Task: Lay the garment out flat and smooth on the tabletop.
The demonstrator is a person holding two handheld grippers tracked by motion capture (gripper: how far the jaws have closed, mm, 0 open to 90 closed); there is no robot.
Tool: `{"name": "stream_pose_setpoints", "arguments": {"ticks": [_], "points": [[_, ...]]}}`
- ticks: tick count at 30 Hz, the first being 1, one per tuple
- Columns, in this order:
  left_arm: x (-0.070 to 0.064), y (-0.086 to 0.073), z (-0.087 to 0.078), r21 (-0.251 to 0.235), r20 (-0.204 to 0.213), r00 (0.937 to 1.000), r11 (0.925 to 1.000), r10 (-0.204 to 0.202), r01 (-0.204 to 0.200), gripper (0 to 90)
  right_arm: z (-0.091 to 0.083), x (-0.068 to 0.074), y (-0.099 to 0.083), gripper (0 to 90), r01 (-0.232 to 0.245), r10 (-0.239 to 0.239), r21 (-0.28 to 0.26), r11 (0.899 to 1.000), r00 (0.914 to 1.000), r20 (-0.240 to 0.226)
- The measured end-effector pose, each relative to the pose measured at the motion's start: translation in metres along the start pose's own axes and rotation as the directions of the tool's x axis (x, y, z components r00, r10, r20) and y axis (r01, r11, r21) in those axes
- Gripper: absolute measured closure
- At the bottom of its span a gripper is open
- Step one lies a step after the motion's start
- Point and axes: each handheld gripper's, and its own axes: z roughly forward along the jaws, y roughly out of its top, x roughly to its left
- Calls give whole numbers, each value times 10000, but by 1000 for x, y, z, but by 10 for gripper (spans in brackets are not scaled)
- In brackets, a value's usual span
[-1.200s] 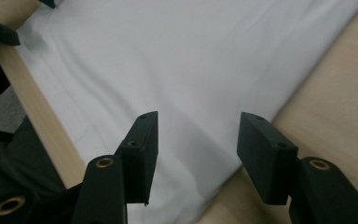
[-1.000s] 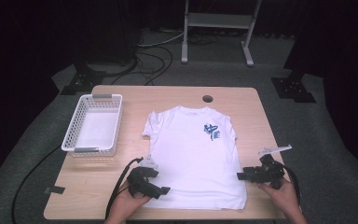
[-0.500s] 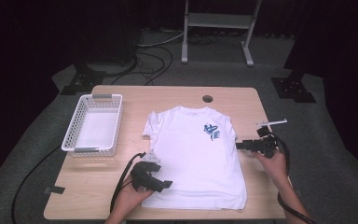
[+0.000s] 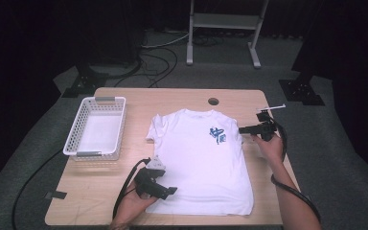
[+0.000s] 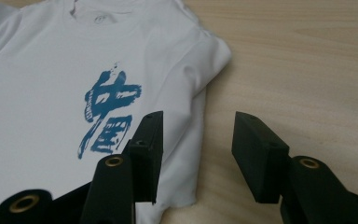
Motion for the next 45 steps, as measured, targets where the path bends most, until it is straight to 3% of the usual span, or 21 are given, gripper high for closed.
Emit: {"name": "stream_pose_setpoints", "arguments": {"ticks": [5,14,20,25,32,42,45], "points": [[-2,0,1,48,-88,9999,9999,118,-118,148,8,-5,4,560,-339,338,66,9994,9994,117],[-2,-1,0,46,-68,9998,9998,211,-210,147,19,-6,5,587,-465,456,339,9983,9986,253],[-2,-2,0,-13,-3,9998,9998,189,-189,135,23,-3,7,625,-461,457,386,9982,9989,118],[-2,-2,0,-47,40,9999,9999,137,-137,135,27,0,9,708,-442,449,415,9982,9989,-149],[-3,-2,0,-40,-5,9998,9998,187,-187,135,30,8,11,850,-189,199,424,9989,9995,-241],[-3,-3,0,-52,-31,9998,9998,206,-206,135,20,20,18,862,49,-50,-15,10000,9996,-261],[-4,-2,0,1,-86,9997,9998,222,-222,134,15,37,26,862,456,-466,-261,9986,9982,-380]]}}
